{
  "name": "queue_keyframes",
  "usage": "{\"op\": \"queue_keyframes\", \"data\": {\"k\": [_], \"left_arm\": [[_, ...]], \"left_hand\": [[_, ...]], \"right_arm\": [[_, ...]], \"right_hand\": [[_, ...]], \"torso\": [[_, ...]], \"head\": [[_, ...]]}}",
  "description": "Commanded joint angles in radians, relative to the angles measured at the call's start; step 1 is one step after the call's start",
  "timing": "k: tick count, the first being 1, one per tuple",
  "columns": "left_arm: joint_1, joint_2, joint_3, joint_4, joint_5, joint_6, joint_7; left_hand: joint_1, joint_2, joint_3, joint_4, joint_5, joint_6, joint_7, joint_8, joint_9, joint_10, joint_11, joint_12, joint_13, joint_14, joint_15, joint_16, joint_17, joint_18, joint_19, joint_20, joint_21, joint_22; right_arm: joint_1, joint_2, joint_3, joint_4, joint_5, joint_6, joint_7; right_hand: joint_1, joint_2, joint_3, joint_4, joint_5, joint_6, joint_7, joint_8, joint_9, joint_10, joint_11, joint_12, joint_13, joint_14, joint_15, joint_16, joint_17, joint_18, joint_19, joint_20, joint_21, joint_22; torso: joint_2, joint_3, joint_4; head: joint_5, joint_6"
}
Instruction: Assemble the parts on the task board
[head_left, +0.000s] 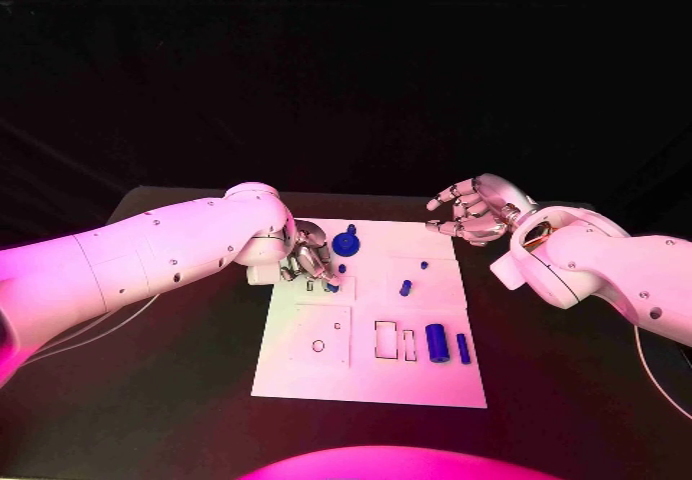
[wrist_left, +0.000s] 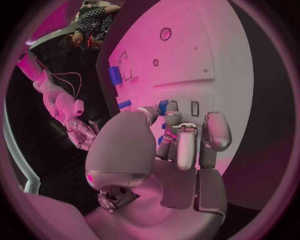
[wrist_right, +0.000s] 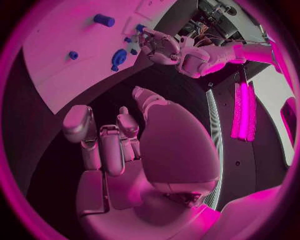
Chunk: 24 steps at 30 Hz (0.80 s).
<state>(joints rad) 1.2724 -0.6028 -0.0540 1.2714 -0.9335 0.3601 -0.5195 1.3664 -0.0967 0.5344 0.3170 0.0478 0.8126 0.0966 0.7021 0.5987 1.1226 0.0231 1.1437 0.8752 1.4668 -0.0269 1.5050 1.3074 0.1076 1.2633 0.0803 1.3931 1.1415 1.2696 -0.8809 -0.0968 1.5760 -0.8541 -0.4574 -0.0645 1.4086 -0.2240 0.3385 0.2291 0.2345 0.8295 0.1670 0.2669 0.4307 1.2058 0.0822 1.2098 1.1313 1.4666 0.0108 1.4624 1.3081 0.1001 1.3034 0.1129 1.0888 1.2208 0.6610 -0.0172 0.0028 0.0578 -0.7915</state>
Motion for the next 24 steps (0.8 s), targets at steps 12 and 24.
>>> {"op": "queue_keyframes", "data": {"k": [12,24], "left_arm": [[-0.001,-0.012,-0.001,0.017,0.070,-0.081,0.019],[-0.003,-0.052,0.002,0.079,0.062,-0.222,0.036]], "left_hand": [[-0.120,-0.116,0.342,-0.231,0.234,0.038,-0.008,0.023,0.066,0.087,-0.009,0.026,0.061,0.072,-0.016,0.032,0.182,-0.032,0.067,-0.010,0.050,0.087],[-0.214,-0.156,0.352,-0.310,0.532,0.105,-0.037,0.029,0.099,0.179,-0.039,0.074,0.145,0.097,-0.045,0.056,0.242,-0.052,0.138,-0.038,0.092,0.182]], "right_arm": [[-0.001,0.001,0.000,-0.001,-0.011,0.001,0.009],[-0.002,-0.003,-0.001,-0.002,-0.011,-0.003,0.009]], "right_hand": [[0.007,-0.002,0.006,0.001,0.008,-0.002,-0.002,0.008,0.001,0.007,-0.003,-0.002,-0.002,0.039,-0.007,-0.006,0.019,0.011,-0.001,-0.003,-0.010,-0.003],[0.007,-0.002,0.006,0.001,0.008,-0.002,-0.002,0.008,0.001,0.007,-0.003,-0.002,-0.002,0.039,-0.007,-0.006,0.019,0.011,-0.001,-0.003,-0.010,-0.003]], "torso": [[0.000,-0.0003,0.0003],[0.001,-0.0001,0.0016]], "head": [[0.002,-0.003],[0.006,-0.006]]}}
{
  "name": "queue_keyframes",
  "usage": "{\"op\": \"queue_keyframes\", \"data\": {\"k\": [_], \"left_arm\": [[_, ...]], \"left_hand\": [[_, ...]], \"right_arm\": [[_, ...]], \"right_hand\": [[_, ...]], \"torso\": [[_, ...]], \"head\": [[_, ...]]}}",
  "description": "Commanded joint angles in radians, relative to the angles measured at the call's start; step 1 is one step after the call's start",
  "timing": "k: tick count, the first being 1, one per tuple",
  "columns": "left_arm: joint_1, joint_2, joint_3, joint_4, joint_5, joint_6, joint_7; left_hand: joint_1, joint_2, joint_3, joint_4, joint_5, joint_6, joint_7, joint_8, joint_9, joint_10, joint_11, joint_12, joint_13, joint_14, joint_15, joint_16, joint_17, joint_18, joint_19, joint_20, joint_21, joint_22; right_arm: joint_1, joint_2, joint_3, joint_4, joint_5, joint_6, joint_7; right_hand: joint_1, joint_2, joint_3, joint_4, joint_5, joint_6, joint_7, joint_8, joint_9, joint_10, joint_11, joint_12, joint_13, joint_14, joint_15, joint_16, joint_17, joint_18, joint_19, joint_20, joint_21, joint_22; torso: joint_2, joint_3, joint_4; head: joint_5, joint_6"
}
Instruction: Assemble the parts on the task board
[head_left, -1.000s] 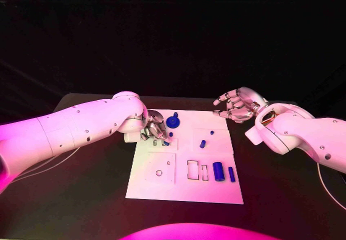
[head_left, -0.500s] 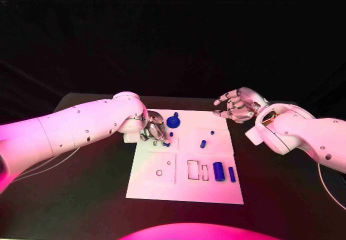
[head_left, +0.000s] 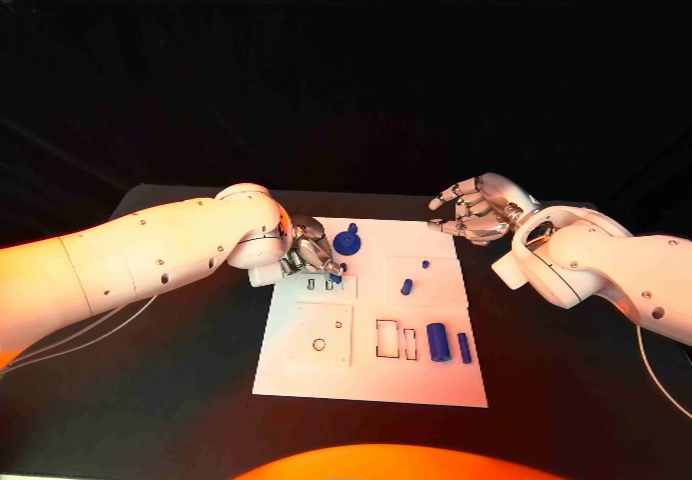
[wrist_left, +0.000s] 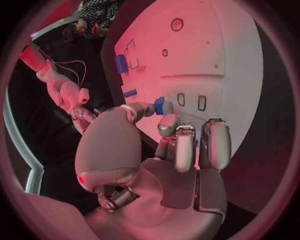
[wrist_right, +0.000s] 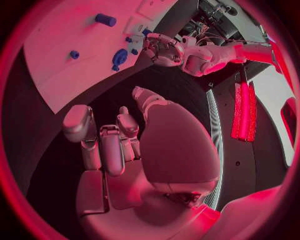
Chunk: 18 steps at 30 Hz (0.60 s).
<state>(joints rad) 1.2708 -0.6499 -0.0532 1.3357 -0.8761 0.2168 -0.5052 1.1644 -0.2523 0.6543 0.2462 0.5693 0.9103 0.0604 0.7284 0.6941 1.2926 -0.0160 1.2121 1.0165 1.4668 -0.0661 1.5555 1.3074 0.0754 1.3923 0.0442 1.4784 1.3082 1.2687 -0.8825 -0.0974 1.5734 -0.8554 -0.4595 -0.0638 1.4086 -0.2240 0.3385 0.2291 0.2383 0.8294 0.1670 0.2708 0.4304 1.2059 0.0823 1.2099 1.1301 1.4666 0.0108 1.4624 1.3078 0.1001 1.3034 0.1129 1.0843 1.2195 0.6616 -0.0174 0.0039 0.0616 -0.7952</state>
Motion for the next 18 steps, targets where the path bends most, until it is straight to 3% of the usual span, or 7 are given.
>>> {"op": "queue_keyframes", "data": {"k": [1,8,18], "left_arm": [[-0.002,-0.008,0.001,0.020,-0.004,-0.087,0.023],[-0.011,-0.031,-0.001,0.061,-0.124,-0.141,0.018],[-0.039,-0.062,-0.003,0.107,-0.237,-0.219,0.003]], "left_hand": [[-0.012,0.000,0.232,-0.240,0.014,0.008,-0.001,0.003,0.004,0.009,-0.001,0.006,0.004,0.097,-0.006,0.006,0.242,-0.020,0.011,-0.003,0.007,0.017],[-0.019,-0.002,0.230,-0.248,0.033,0.014,-0.004,0.003,0.008,0.018,-0.003,0.011,0.014,0.098,-0.009,0.007,0.245,-0.024,0.022,-0.005,0.014,0.033],[-0.020,-0.004,0.230,-0.253,0.041,0.019,-0.006,0.004,0.009,0.026,-0.005,0.018,0.024,0.098,-0.010,0.007,0.245,-0.027,0.032,-0.006,0.019,0.048]], "right_arm": [[-0.001,-0.002,0.000,0.001,-0.010,-0.002,0.008],[-0.001,-0.004,0.000,-0.001,-0.011,-0.003,0.007],[-0.002,-0.010,-0.001,0.000,-0.018,-0.009,0.006]], "right_hand": [[0.006,-0.002,0.006,0.002,0.005,-0.001,-0.002,0.005,0.002,0.006,-0.003,-0.003,-0.002,0.039,-0.007,-0.007,0.019,0.011,-0.001,-0.003,-0.006,-0.002],[0.006,-0.002,0.006,0.002,0.005,-0.001,-0.002,0.005,0.002,0.006,-0.003,-0.003,-0.002,0.039,-0.007,-0.007,0.019,0.011,-0.001,-0.003,-0.006,-0.002],[0.005,-0.002,0.006,0.003,0.007,-0.001,-0.002,0.005,0.002,0.006,-0.003,-0.003,-0.002,0.039,-0.007,-0.007,0.018,0.011,0.000,-0.003,-0.006,-0.002]], "torso": [[0.001,0.0004,0.0006],[0.000,0.0012,0.0004],[0.000,0.0000,0.0004]], "head": [[0.002,-0.003],[0.007,-0.008],[0.013,-0.014]]}}
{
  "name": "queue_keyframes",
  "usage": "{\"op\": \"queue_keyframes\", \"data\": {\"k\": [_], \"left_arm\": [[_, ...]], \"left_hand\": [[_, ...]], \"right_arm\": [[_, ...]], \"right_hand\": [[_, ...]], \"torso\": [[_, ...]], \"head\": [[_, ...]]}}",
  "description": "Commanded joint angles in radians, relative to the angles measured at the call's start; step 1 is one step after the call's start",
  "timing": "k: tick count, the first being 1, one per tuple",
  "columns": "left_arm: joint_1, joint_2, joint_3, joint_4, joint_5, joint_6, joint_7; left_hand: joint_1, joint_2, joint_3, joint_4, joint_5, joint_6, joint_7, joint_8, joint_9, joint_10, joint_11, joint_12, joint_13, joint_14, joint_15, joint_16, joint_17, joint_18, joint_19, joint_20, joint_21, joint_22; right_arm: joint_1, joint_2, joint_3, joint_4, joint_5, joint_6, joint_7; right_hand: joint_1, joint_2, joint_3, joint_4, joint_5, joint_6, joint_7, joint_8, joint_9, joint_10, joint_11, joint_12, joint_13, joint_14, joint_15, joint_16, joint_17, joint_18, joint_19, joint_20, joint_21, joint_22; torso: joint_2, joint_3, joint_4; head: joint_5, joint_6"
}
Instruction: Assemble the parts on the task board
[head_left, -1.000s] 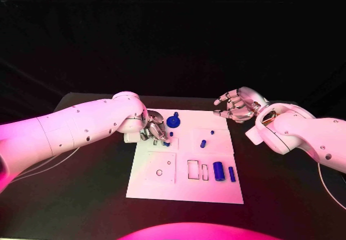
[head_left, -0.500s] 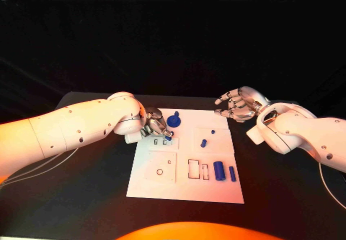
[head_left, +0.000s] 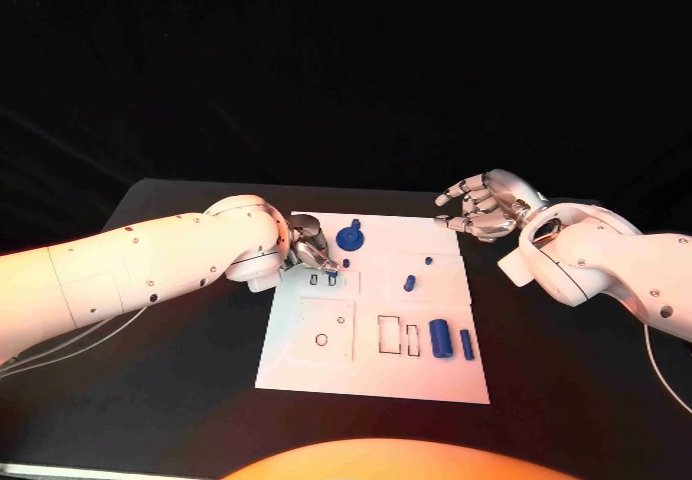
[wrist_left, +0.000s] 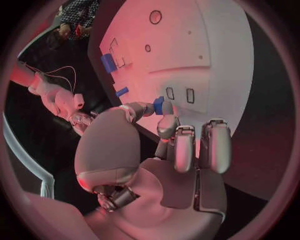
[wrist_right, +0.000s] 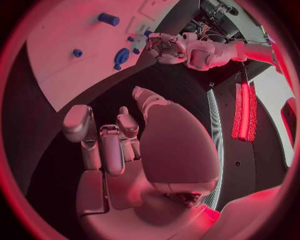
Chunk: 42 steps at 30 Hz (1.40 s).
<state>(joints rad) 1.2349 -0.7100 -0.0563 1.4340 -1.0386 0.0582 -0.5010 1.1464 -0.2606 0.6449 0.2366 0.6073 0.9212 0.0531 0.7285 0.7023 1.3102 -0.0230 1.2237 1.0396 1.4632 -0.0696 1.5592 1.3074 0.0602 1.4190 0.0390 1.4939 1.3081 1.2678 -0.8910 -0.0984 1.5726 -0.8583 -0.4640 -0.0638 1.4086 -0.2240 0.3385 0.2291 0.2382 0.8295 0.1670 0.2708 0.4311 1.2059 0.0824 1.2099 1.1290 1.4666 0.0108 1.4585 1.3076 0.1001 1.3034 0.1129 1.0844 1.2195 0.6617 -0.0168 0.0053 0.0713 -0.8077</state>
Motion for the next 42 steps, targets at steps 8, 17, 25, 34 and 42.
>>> {"op": "queue_keyframes", "data": {"k": [8,17,25,34,42], "left_arm": [[-0.022,-0.009,-0.001,0.017,-0.092,-0.069,-0.005],[-0.034,-0.002,-0.002,0.012,-0.095,-0.052,-0.007],[-0.035,0.003,-0.004,0.003,-0.095,-0.033,-0.009],[-0.036,0.007,-0.010,0.003,-0.095,0.001,-0.010],[-0.036,0.006,-0.011,0.006,-0.095,0.017,-0.009]], "left_hand": [[-0.003,0.003,0.240,-0.244,0.004,0.009,0.001,0.004,0.002,0.009,0.002,0.007,0.002,0.101,-0.007,0.002,0.242,-0.012,0.006,-0.001,0.004,0.049],[-0.003,0.003,0.240,-0.245,0.005,0.009,0.001,0.004,0.002,0.010,0.001,0.008,0.003,0.101,-0.007,0.002,0.242,-0.012,0.006,-0.002,0.004,0.049],[-0.003,0.003,0.240,-0.245,0.005,0.009,0.001,0.004,0.002,0.010,0.001,0.008,0.003,0.101,-0.007,0.002,0.242,-0.012,0.006,-0.002,0.004,0.049],[-0.004,0.003,0.240,-0.246,0.006,0.010,0.001,0.003,0.002,0.011,0.001,0.007,0.003,0.100,-0.008,0.001,0.241,-0.012,0.008,-0.002,0.005,0.052],[-0.004,0.003,0.241,-0.246,0.006,0.010,0.000,0.003,0.002,0.011,0.001,0.007,0.003,0.101,-0.008,0.002,0.243,-0.013,0.008,-0.002,0.005,0.052]], "right_arm": [[-0.001,-0.003,0.000,-0.002,-0.013,-0.026,0.014],[-0.001,-0.003,0.000,-0.003,-0.002,-0.045,0.023],[-0.001,-0.004,0.000,-0.003,0.000,-0.046,0.023],[-0.001,-0.002,0.000,-0.004,0.000,-0.042,0.020],[-0.001,-0.001,0.000,-0.006,0.000,-0.036,0.014]], "right_hand": [[0.004,-0.006,0.012,0.009,0.018,-0.003,-0.004,0.010,0.000,-0.051,-0.006,-0.074,-0.085,0.029,-0.009,-0.026,-0.017,0.016,-0.013,-0.005,-0.040,-0.024],[0.007,-0.011,0.018,0.012,0.033,-0.006,-0.005,0.014,-0.001,-0.072,-0.007,-0.113,-0.131,0.023,-0.011,-0.044,-0.041,0.022,-0.025,-0.007,-0.073,-0.044],[0.007,-0.012,0.019,0.013,0.035,-0.007,-0.005,0.015,-0.001,-0.071,-0.008,-0.114,-0.133,0.023,-0.011,-0.045,-0.041,0.021,-0.024,-0.008,-0.073,-0.044],[0.006,-0.012,0.020,0.014,0.038,-0.007,-0.005,0.016,-0.001,-0.074,-0.008,-0.122,-0.143,0.023,-0.012,-0.046,-0.042,0.021,-0.023,-0.008,-0.075,-0.045],[0.004,-0.013,0.020,0.017,0.039,-0.007,-0.006,0.017,-0.001,-0.072,-0.008,-0.125,-0.148,0.024,-0.012,-0.048,-0.043,0.022,-0.022,-0.009,-0.077,-0.046]], "torso": [[0.000,-0.0014,-0.0027],[0.001,-0.0001,-0.0049],[0.000,-0.0004,-0.0037],[0.000,-0.0010,-0.0036],[0.001,-0.0019,-0.0028]], "head": [[0.001,-0.006],[0.004,-0.012],[0.001,-0.017],[0.002,-0.019],[0.002,-0.019]]}}
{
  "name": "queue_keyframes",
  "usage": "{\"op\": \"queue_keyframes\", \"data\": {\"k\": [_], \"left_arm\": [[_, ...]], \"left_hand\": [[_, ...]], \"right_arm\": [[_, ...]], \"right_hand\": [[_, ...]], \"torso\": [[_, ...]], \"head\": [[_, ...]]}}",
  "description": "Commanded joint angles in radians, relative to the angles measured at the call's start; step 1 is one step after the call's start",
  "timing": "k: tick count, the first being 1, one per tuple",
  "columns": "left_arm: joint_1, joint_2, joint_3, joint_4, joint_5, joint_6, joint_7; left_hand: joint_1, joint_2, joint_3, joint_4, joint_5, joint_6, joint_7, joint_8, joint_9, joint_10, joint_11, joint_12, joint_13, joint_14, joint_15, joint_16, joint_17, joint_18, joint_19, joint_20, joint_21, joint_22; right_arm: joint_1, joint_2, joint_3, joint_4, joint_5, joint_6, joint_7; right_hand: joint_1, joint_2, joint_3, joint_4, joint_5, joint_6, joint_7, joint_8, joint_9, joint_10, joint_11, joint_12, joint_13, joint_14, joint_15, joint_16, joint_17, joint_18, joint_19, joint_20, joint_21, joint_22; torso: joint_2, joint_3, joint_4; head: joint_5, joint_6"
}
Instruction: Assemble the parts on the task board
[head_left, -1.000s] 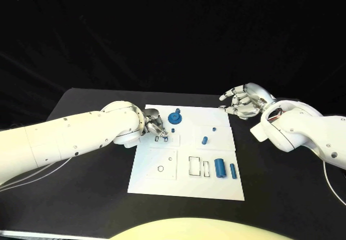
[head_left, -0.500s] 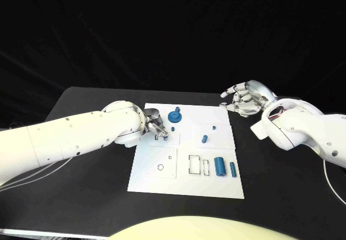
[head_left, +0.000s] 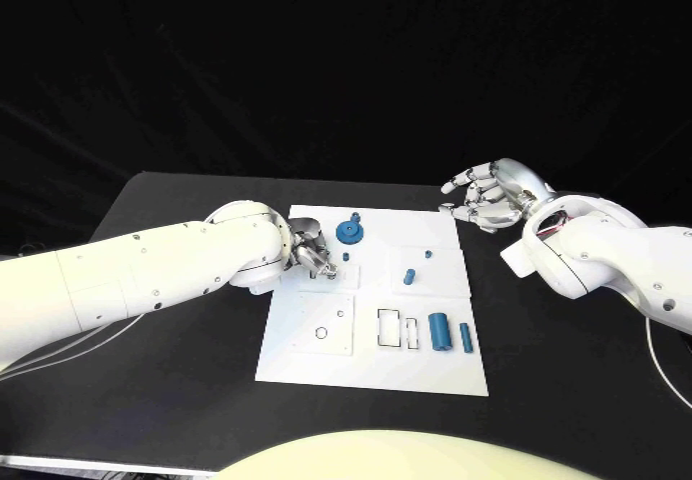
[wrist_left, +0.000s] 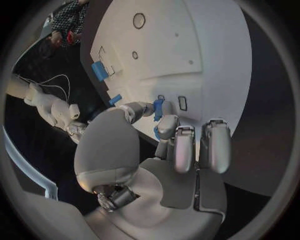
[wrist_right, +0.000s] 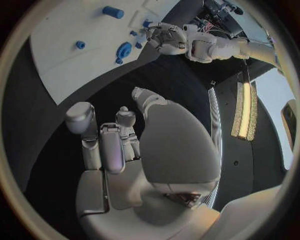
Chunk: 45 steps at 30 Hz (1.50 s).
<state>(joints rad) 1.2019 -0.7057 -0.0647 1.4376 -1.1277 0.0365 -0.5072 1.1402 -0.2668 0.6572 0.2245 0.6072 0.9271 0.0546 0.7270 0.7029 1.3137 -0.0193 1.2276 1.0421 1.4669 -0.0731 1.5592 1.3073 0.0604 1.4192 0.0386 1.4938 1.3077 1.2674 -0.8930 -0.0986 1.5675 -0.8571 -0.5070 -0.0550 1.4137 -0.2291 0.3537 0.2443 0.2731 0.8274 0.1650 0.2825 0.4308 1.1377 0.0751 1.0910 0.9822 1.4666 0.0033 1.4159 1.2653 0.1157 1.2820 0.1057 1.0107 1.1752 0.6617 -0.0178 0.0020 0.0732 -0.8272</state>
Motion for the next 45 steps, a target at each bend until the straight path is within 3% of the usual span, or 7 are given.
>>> {"op": "queue_keyframes", "data": {"k": [1,13,27,31,37,40,45], "left_arm": [[-0.003,0.001,-0.003,0.003,-0.006,0.040,-0.003],[-0.003,-0.005,-0.003,0.004,0.003,0.029,-0.002],[0.002,-0.009,0.006,-0.006,0.071,0.053,-0.001],[0.012,-0.008,0.010,-0.012,0.114,0.086,0.000],[0.040,0.002,0.014,-0.034,0.155,0.152,-0.001],[0.058,0.014,0.015,-0.054,0.169,0.210,-0.004],[0.071,0.038,0.016,-0.085,0.175,0.268,-0.007]], "left_hand": [[0.002,0.009,0.228,-0.234,0.006,0.004,-0.001,0.004,0.002,0.007,-0.003,0.003,0.000,0.097,-0.004,0.002,0.243,-0.013,0.008,-0.002,0.005,0.053],[0.002,0.009,0.229,-0.236,0.007,0.005,-0.001,0.004,0.002,0.009,-0.003,0.005,0.004,0.098,-0.005,0.003,0.243,-0.013,0.008,-0.002,0.006,0.053],[0.003,0.007,0.230,-0.239,0.008,0.006,-0.002,0.004,0.002,0.010,-0.004,0.006,0.006,0.099,-0.005,0.004,0.246,-0.013,0.010,-0.003,0.007,0.055],[0.003,0.007,0.230,-0.240,0.008,0.007,-0.002,0.004,0.002,0.010,-0.004,0.006,0.005,0.099,-0.005,0.004,0.247,-0.013,0.010,-0.003,0.007,0.055],[0.004,0.006,0.231,-0.242,0.009,0.007,-0.002,0.003,0.002,0.009,-0.004,0.004,0.003,0.099,-0.005,0.005,0.249,-0.014,0.012,-0.003,0.008,0.059],[0.004,0.006,0.231,-0.243,0.009,0.007,-0.002,0.003,0.002,0.009,-0.004,0.004,0.003,0.100,-0.006,0.006,0.250,-0.014,0.012,-0.003,0.008,0.059],[0.004,0.005,0.232,-0.243,0.009,0.007,-0.002,0.003,0.002,0.008,-0.004,0.003,0.001,0.100,-0.006,0.006,0.251,-0.014,0.011,-0.003,0.008,0.058]], "right_arm": [[-0.001,0.001,0.000,-0.001,-0.001,0.008,0.005],[-0.002,0.003,0.000,-0.002,-0.001,0.006,0.004],[-0.003,0.005,0.000,-0.005,-0.001,0.005,0.005],[-0.003,0.006,0.000,-0.006,-0.001,0.005,0.005],[-0.003,0.008,0.000,-0.010,0.000,0.005,0.004],[-0.004,0.009,0.000,-0.012,0.000,0.005,0.003],[-0.004,0.011,0.000,-0.014,0.000,0.005,0.003]], "right_hand": [[-0.001,-0.008,0.005,0.002,0.004,-0.005,-0.004,0.006,-0.001,-0.004,-0.001,-0.006,-0.001,0.024,-0.005,-0.005,-0.001,0.006,-0.001,-0.001,-0.003,-0.002],[-0.003,-0.009,0.004,0.003,0.004,-0.005,-0.004,0.006,-0.001,-0.004,-0.001,-0.008,-0.003,0.023,-0.005,-0.006,-0.002,0.006,-0.001,-0.002,-0.004,-0.002],[-0.003,-0.009,0.004,0.003,0.004,-0.005,-0.004,0.006,-0.001,-0.004,-0.001,-0.008,-0.003,0.023,-0.005,-0.006,-0.002,0.006,-0.001,-0.002,-0.004,-0.002],[-0.003,-0.009,0.004,0.003,0.004,-0.005,-0.004,0.006,-0.001,-0.004,-0.001,-0.008,-0.003,0.023,-0.005,-0.006,-0.002,0.006,-0.001,-0.002,-0.004,-0.002],[-0.003,-0.009,0.005,0.004,0.004,-0.005,-0.004,0.007,-0.001,-0.001,-0.002,-0.007,-0.003,0.024,-0.005,-0.007,-0.001,0.006,0.000,-0.002,-0.005,-0.002],[-0.003,-0.009,0.005,0.004,0.004,-0.005,-0.004,0.007,-0.001,-0.001,-0.002,-0.007,-0.003,0.024,-0.005,-0.007,-0.001,0.006,0.000,-0.002,-0.005,-0.002],[-0.004,-0.009,0.005,0.004,0.004,-0.005,-0.004,0.007,-0.001,0.000,-0.002,-0.007,-0.003,0.024,-0.005,-0.007,-0.001,0.005,0.001,-0.002,-0.003,-0.001]], "torso": [[0.001,-0.0008,0.0005],[0.000,-0.0003,0.0005],[0.001,0.0010,-0.0007],[0.000,0.0011,-0.0011],[0.001,0.0023,-0.0017],[0.001,0.0021,-0.0011],[0.001,0.0024,-0.0011]], "head": [[0.000,0.001],[0.002,0.001],[0.005,0.001],[0.005,0.001],[0.005,0.000],[0.005,-0.001],[0.005,-0.004]]}}
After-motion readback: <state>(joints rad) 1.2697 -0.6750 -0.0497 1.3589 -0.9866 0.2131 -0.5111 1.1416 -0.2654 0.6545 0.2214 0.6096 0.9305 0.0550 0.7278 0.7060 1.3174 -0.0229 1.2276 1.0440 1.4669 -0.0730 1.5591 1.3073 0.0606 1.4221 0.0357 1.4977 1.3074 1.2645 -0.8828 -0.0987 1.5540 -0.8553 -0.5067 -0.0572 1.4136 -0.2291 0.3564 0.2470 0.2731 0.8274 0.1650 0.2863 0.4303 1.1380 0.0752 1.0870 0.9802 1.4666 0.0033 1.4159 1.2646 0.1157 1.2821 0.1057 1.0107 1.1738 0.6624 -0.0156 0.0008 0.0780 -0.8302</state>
